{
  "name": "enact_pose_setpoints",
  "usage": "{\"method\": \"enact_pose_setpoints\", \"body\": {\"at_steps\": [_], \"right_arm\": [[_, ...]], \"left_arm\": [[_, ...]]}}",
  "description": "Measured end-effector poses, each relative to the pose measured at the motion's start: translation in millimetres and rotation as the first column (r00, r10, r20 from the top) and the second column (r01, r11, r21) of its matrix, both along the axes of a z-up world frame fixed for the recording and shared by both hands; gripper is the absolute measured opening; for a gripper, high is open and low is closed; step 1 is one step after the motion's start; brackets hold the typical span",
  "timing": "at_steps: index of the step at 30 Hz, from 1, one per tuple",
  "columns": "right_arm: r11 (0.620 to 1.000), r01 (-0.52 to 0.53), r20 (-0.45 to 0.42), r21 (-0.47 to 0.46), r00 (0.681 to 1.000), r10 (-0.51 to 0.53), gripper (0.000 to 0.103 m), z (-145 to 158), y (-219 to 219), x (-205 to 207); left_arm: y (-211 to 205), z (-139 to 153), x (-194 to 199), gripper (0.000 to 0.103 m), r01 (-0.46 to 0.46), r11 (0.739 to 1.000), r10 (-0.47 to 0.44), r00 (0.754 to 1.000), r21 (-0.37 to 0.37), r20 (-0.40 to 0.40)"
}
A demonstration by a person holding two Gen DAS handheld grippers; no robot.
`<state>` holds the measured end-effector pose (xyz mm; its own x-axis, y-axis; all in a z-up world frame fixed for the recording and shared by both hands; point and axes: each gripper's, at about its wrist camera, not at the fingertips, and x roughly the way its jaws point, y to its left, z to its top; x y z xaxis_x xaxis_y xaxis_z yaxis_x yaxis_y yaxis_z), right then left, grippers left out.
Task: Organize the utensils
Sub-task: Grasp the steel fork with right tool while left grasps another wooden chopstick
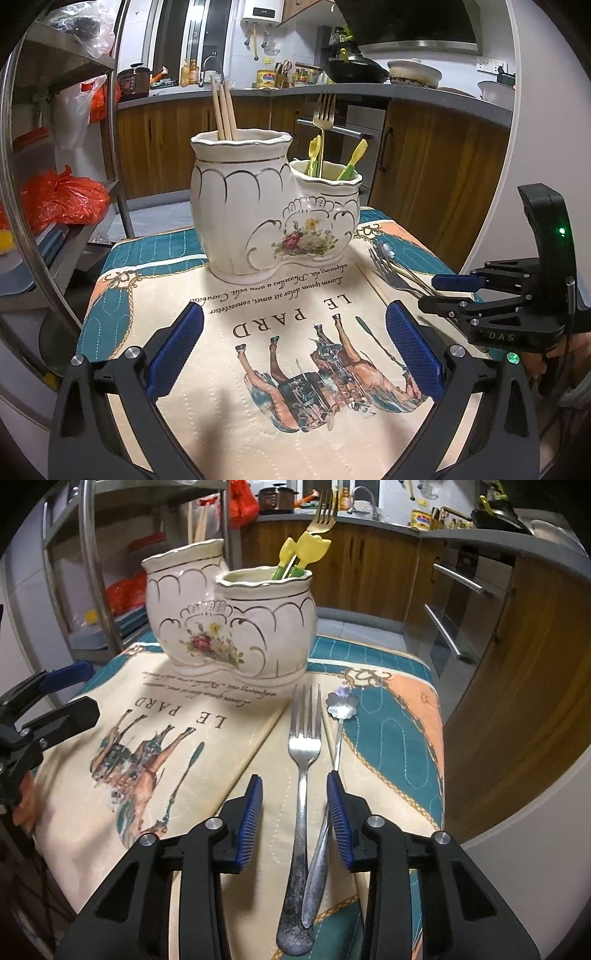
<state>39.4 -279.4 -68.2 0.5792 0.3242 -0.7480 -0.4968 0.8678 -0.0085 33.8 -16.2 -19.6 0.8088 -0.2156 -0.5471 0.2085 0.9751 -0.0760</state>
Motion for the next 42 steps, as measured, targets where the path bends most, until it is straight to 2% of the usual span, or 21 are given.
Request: {"method": "enact_pose_setpoints", "body": {"at_steps": [4,8,11,16,22,30,42], "right_arm": [[1.0,-0.003,-0.03,-0.001,1.0,0.003,0.028,-3.5,1.2,6.9],[1.0,-0.009,-0.052,0.001,0.999,0.009,0.026,-6.7,1.3,12.1],[1.0,-0.014,-0.058,0.017,0.998,0.015,0.015,-7.1,-0.3,13.3],[0.998,-0.011,-0.068,0.058,0.998,0.015,0.006,-8.2,-6.0,13.8],[0.993,-0.001,-0.045,0.121,0.999,0.007,0.006,-3.9,-15.9,8.8],[0.969,-0.026,0.091,0.245,0.996,0.003,0.006,26.3,-37.4,-10.4],[0.935,-0.099,0.268,0.339,0.964,0.005,0.006,54.6,-57.8,-36.9]], "left_arm": [[-1.3,0.1,0.0,0.097,0.008,1.0,-0.008,1.0,0.004,-0.001],[-2.8,0.0,-0.3,0.097,0.013,1.0,-0.013,1.0,0.005,-0.002],[-5.2,-0.5,0.0,0.097,0.02,1.0,-0.019,1.0,0.012,-0.008],[-10.5,1.4,0.1,0.097,0.031,0.999,-0.031,0.999,0.028,-0.011],[-23.9,3.9,3.1,0.097,0.052,0.998,-0.051,0.998,0.045,-0.03],[-47.5,0.3,11.2,0.097,0.076,0.995,-0.072,0.995,0.062,-0.074],[-68.5,-1.6,15.2,0.097,0.104,0.99,-0.096,0.991,0.091,-0.09]]}}
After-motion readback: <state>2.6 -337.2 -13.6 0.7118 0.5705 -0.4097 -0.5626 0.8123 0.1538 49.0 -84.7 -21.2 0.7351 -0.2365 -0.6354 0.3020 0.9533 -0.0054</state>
